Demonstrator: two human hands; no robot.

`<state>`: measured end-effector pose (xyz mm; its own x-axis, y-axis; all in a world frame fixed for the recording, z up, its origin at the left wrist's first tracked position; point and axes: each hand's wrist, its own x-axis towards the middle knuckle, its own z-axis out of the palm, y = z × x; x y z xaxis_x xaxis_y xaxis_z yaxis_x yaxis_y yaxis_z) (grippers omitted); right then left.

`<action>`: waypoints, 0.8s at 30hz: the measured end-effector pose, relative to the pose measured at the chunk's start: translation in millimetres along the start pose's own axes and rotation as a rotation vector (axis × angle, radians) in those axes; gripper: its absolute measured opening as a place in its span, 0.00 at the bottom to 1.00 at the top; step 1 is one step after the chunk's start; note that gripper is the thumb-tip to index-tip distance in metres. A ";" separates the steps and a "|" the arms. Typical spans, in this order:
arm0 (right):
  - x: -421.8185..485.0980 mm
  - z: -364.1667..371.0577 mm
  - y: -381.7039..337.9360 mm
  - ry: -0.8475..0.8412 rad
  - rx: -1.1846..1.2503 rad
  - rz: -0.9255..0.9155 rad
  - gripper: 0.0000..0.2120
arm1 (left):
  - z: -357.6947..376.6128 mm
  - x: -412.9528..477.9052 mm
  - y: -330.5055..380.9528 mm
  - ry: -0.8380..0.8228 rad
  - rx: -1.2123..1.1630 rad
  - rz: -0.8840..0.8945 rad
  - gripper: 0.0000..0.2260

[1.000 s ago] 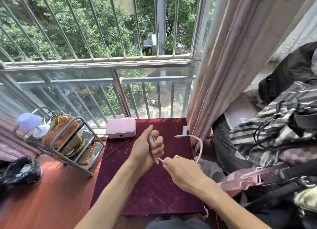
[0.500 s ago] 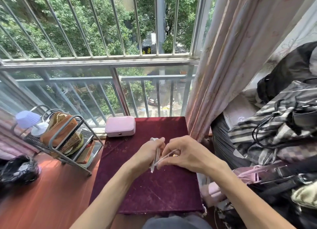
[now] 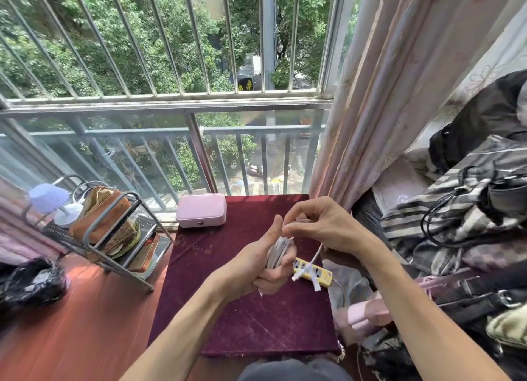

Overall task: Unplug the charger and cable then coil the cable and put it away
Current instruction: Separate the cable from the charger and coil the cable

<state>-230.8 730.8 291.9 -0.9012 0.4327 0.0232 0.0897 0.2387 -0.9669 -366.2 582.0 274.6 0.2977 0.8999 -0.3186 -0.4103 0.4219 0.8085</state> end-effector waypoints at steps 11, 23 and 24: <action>-24.5 31.7 36.5 0.089 0.144 0.117 0.20 | -3.1 -11.8 30.7 -0.097 -0.646 0.325 0.19; -38.9 39.7 47.7 0.052 0.560 0.230 0.14 | -7.3 -3.4 28.4 0.086 -1.061 0.462 0.20; -39.7 39.3 47.8 0.048 0.510 0.220 0.13 | -7.4 -2.5 27.8 0.095 -1.084 0.468 0.21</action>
<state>-207.4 690.9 234.7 -0.8631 0.4668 -0.1927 0.0460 -0.3074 -0.9505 -384.7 592.3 294.3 -0.1219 0.9768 -0.1760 -0.9925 -0.1186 0.0290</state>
